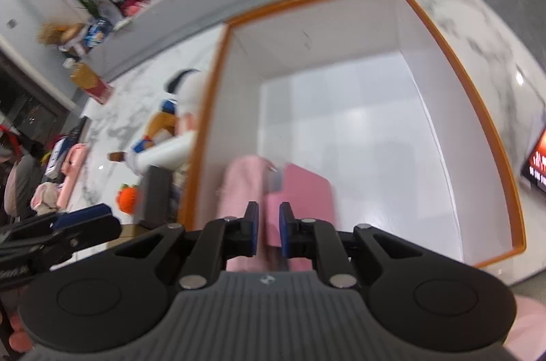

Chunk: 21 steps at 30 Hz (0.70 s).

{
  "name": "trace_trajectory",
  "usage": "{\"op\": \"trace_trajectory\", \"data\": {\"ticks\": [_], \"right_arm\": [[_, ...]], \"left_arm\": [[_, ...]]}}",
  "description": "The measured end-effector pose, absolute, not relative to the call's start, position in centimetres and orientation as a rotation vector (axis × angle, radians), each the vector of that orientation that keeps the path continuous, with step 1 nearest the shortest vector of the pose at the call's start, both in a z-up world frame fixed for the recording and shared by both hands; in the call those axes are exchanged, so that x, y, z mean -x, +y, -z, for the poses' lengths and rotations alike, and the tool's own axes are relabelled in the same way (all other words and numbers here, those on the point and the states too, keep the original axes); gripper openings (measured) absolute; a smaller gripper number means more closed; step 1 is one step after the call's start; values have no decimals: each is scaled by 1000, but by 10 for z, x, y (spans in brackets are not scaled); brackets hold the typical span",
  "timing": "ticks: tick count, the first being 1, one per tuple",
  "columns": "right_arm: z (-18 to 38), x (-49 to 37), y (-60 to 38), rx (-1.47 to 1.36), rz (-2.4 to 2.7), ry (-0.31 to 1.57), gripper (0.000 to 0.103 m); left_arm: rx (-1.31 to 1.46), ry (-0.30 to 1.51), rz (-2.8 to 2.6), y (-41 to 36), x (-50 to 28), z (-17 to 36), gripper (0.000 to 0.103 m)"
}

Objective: Organize objects
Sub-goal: 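Release the pink wallet inside the box with the right gripper while the left returns to the table, then grasp the black gift box with the left gripper while the right grasps the photo card box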

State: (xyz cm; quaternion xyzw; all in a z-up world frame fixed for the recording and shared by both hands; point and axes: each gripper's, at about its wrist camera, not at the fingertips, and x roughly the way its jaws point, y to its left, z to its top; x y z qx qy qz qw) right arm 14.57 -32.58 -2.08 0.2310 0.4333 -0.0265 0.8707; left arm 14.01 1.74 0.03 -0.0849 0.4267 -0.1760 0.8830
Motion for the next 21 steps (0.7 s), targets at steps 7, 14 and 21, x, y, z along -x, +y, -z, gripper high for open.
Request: {"op": "trace_trajectory", "data": {"ticks": [7,14,21], "right_arm": [[-10,-156,-279,-356,-93,804,16],[6,-194,-228,-275,-200,877,22],[37,-224,-209,-304,-136,965,24]], "left_arm": [[77,890,294,43,-138,-11,57],[-68,932,317,47,-140,11,65],[-206,946,338,28,-154,43,69]]}}
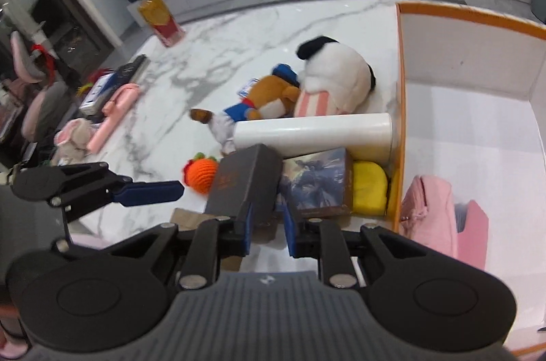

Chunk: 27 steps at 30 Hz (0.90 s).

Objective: Organize objects
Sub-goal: 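Grasp the black gift box with the left gripper while the right grasps the photo card box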

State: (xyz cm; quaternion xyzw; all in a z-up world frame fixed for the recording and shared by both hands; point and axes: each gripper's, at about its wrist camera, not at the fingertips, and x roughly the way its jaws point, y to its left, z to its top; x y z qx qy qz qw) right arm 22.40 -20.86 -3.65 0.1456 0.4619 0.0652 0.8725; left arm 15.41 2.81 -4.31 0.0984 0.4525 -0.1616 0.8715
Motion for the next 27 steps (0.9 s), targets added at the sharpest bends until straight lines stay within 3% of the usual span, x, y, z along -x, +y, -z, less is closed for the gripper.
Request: {"op": "trace_trajectory", "data": {"ticks": [5,9,19,22,24,27], "right_arm": [[41,-239,-204,-275,-115,983,35],[42,-250,-201,-203,-106,993,34],[47,-262,-200,-155,-121,1004,34],[47,-264,-198,-122,-127,1008,34],[48,-265,-196,-97,-128,1010,34],[46,-264,-195,-82,-147,1006,41]], "left_arm": [[-296,946,317,12,-166,65,75],[-368,928,294,2,-169,76,81],[-344,942,300,4,-173,82,84],[-385,939,283,-1,-170,83,79],[-419,924,251,-4,-168,83,63],[-388,917,256,2,-167,76,53]]}}
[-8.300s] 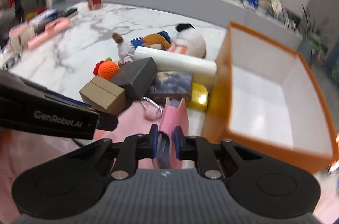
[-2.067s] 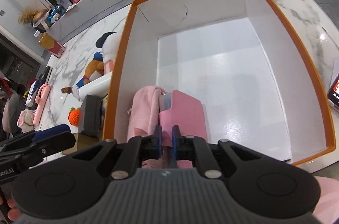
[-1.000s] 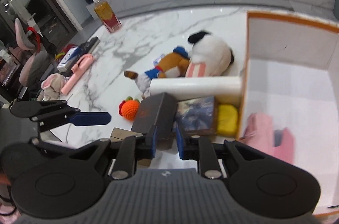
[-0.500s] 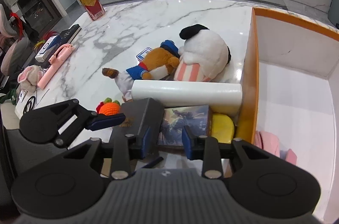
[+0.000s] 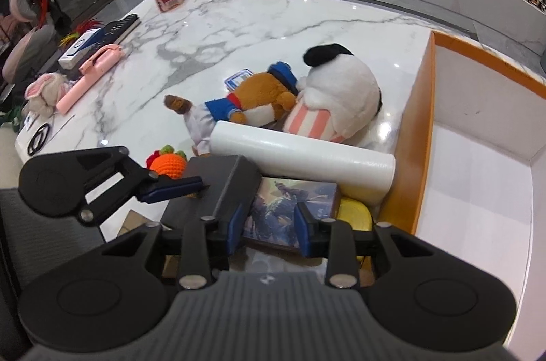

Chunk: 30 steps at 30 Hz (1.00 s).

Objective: Organize objects
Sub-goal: 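Grasp the black gift box with the left gripper while the right grasps the photo card box, then lift the black gift box with the left gripper while the right lifts the photo card box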

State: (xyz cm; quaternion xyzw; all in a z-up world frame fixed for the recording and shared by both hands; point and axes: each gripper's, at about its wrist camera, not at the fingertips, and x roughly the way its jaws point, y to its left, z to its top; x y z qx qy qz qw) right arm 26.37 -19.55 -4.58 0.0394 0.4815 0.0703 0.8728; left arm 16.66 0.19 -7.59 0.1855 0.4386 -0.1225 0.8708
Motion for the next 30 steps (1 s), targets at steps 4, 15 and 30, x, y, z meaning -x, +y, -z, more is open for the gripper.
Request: {"op": "trace_trajectory", "data": {"ticks": [4,15,30], "right_arm": [[41,-260,-195,-37,-175,993,43],[35,-262,-178,237,-270,1026,46],[55,-269,-164,609,-496,1078,49]], "left_arm": [[-348,875,257,14,-160,59,37],[-204,927,302,59,-171,40,45],[-301,1071,264,27,-193,85,86]]}}
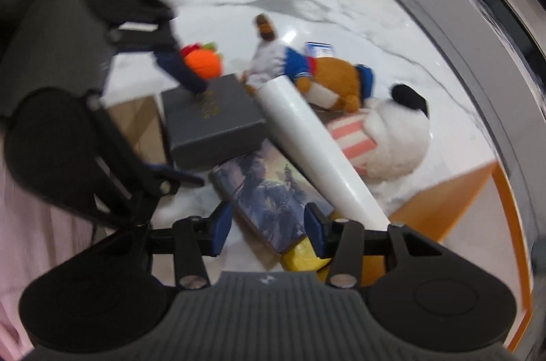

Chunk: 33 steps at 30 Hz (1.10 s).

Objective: Organize objects
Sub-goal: 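Lift the black gift box with the left gripper while the right lifts the photo card box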

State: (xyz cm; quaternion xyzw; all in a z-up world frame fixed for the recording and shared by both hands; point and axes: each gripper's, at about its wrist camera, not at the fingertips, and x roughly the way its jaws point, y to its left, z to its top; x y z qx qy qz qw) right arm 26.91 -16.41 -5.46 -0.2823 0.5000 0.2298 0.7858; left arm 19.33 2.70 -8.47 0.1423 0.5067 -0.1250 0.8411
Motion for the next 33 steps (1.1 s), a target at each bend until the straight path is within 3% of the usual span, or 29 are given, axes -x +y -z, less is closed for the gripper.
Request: {"op": "trace_trajectory", "data": {"ticks": [8,17,21,27,33], "right_arm": [[65,-274,-161,747,-632,1079,56],[84,-256,-132,1051,-669,1000,60],[107,-247,-114,1243,-630,958,60],[135,-234,-100,1480,-575,891,62],[143,-222,-92,1580,-548,881,44]], "left_arm": [[-393,1090,221,22,-198,94,87],[-324,1058,238,42,-203,68,53],[-207,1056,251,70,-206,60,46],[-37,1088,274,107,-207,56,44],[24,1114,263,128,-205,54,45]]}}
